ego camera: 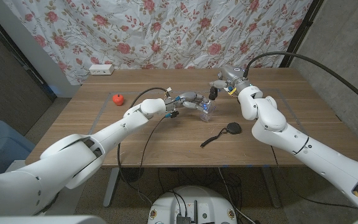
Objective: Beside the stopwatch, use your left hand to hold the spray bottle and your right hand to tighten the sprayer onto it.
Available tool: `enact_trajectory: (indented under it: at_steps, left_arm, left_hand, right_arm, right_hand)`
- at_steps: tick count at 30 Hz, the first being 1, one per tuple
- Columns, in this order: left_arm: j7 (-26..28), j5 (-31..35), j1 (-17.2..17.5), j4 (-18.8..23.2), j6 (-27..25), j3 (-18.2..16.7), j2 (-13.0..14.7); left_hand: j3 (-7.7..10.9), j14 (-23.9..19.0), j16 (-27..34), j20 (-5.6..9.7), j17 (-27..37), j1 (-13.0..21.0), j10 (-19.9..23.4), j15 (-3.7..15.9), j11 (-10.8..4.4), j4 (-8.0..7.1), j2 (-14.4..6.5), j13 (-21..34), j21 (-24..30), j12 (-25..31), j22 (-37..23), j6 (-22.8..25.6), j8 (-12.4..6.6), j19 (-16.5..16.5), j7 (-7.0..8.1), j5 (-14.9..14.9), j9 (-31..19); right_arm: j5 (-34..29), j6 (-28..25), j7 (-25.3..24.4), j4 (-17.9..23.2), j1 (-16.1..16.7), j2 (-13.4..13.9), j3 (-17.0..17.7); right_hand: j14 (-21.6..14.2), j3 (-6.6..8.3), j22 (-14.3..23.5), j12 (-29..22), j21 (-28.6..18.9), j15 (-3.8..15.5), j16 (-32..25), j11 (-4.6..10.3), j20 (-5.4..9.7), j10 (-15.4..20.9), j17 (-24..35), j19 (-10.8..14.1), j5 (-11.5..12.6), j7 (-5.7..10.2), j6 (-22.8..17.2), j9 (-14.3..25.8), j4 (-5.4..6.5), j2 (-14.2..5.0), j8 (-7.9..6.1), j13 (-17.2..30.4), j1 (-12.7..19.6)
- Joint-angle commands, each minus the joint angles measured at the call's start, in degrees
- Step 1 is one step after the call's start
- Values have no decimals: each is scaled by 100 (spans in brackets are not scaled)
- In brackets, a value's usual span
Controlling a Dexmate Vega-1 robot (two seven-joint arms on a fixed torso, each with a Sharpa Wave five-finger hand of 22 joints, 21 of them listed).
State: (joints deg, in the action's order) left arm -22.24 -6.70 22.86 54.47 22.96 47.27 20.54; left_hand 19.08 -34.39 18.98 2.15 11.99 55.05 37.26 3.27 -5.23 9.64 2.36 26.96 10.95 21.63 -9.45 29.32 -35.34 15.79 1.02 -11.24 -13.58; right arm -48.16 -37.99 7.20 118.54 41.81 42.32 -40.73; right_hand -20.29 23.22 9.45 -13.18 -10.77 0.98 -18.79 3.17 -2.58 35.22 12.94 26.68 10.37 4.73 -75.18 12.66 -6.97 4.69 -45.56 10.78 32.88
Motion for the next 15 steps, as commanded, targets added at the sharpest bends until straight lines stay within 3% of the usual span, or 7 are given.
enact_trajectory:
  at_steps: [1, 6, 8, 15]
  left_arm:
    - [19, 8, -1, -24, 18, -1, -8]
    - [57, 6, 7, -66, 63, -10, -27]
    - [61, 7, 2, -85, 82, -11, -31]
    - [35, -20, -10, -154, 151, -20, -50]
  left_hand:
    - [40, -76, -16, 540, 7, 280, 443, 743, -398, -28, -553, 26, 6, -9, -27, 654, -1037, 38, 151, -28, -11]
    - [36, -76, -21, 548, 7, 278, 453, 743, -402, -25, -550, 30, 4, -12, -27, 660, -1048, 36, 142, -27, -6]
    - [37, -79, -25, 549, 4, 277, 448, 743, -408, -24, -548, 32, 5, -17, -27, 653, -1048, 38, 142, -27, -5]
    - [33, -80, -28, 550, 8, 274, 460, 749, -410, -25, -555, 39, 3, -21, -27, 678, -1070, 36, 162, -26, 1]
  right_arm:
    - [153, 28, -28, 73, 1, 75, 82]
    - [149, -18, 71, 138, -35, 132, 85]
    - [200, -22, 71, 159, -24, 148, 129]
    - [274, 10, 141, 276, -27, 307, 226]
  right_hand:
    - [-19, -77, 19, 35, 0, -63, -9, -15, -65, 56, 22, -2, -14, 0, 47, -46, 54, 15, 46, 13, -222]
    - [2, -190, 20, 104, 10, -90, 12, -88, -108, -20, 34, -47, -35, -71, 182, -167, 138, 49, 202, 19, -508]
    - [26, -293, 21, 138, 9, -110, 34, -145, -134, -71, 42, -64, -51, -91, 238, -215, 227, 82, 296, 23, -767]
    - [98, -388, 22, 176, 13, -206, 81, -210, -193, -152, 53, -98, -42, -117, 422, -237, 336, 53, 465, 27, -1066]
